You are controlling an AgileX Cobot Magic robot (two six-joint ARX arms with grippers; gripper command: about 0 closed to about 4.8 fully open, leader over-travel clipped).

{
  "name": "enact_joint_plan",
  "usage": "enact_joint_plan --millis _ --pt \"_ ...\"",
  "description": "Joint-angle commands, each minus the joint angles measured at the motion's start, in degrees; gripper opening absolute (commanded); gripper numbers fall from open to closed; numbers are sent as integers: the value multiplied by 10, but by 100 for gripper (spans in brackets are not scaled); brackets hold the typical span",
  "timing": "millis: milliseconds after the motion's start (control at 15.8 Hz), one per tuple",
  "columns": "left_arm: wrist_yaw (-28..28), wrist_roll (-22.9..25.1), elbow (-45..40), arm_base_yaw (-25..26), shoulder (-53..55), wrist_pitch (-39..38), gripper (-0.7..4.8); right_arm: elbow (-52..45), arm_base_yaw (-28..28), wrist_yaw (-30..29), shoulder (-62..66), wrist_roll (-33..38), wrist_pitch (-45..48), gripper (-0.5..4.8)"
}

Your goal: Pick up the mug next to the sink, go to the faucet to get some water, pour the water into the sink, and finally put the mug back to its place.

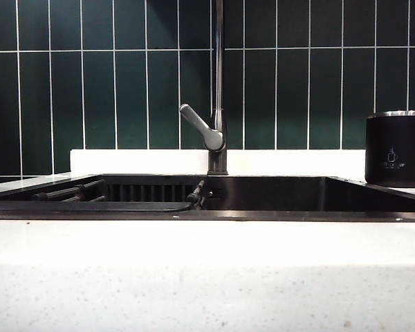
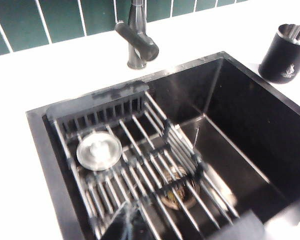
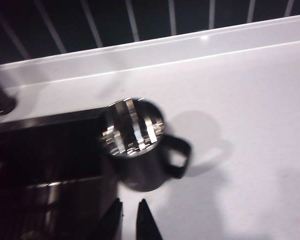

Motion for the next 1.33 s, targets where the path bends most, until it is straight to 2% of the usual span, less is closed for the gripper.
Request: enact_joint_plan --millis 63,253,380,633,759,1139,1328 --pt "-9 5 -1 -1 -37 -75 -6 -31 42 12 -66 1 -8 49" --pt "-22 4 -53 -1 -108 -92 -6 -75 66 11 -144 -7 -17 49" --pt "-20 3 -92 -1 -159 -100 -6 -81 67 9 -188 -10 -57 50" --pt "-28 5 -117 0 -175 -92 -5 -82 69 9 -233 -9 -101 53" --pt "-50 4 -141 0 -172 -41 -5 -85 69 15 -229 -5 -93 48" --pt "-49 2 -255 0 -174 119 -5 -164 73 18 -246 -5 -6 42" --pt "-49 -30 -302 0 -180 157 -5 -245 72 18 -294 -10 45 28"
